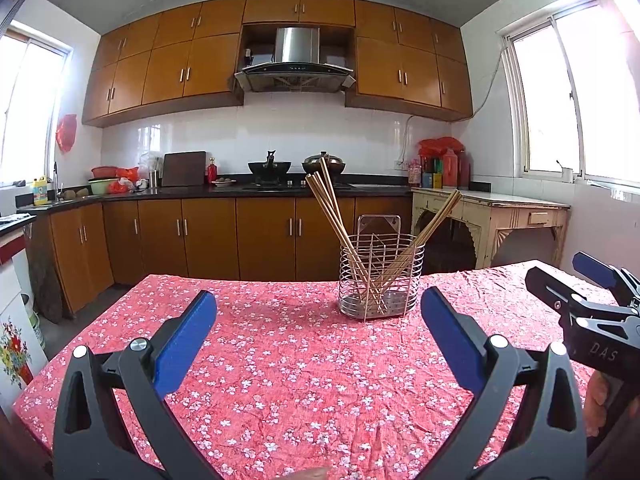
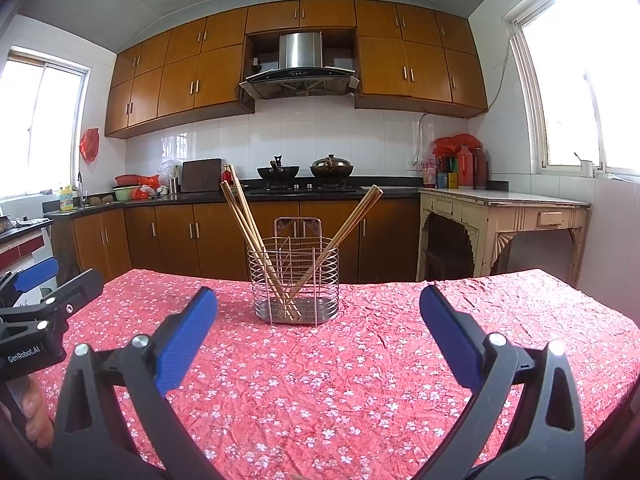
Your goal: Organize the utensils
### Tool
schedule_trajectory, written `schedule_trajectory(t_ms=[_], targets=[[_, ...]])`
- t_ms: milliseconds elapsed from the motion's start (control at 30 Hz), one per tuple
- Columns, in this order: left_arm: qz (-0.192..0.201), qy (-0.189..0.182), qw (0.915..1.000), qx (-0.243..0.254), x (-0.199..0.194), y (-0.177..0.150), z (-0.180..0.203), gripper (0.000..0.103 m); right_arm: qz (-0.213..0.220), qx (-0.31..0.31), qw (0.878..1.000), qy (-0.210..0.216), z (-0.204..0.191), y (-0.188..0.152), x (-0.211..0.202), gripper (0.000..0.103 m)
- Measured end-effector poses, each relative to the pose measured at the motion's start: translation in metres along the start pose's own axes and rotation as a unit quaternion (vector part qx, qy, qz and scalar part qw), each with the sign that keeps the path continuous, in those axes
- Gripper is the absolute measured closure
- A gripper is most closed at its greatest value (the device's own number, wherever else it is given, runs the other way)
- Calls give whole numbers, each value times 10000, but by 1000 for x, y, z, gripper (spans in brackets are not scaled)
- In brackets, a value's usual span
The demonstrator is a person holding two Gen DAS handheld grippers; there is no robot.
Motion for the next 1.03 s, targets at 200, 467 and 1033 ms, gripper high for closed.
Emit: schedule_trajectory(t_ms=[200, 467, 1033], targets=[[-3, 8, 10000, 7, -1, 0, 0, 2, -9, -3, 10000, 10, -1, 0, 1, 4], [-20, -11, 10000, 13, -1, 0, -1, 2, -19, 4, 10000, 21, 0, -2, 1, 4], [-10, 52, 9999, -91, -2, -1, -5, 2, -38, 14, 10000, 43, -2, -5, 3, 4]])
Point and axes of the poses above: each gripper's, at about its wrist camera, not at the fingertips, and x roughly the way its jaws point, z to its right, y to its top, the point moved 6 cm from there along x, roughly the way its jaws point, and after that the axes turned 2 degrees about -z, right-handed, at the moved point
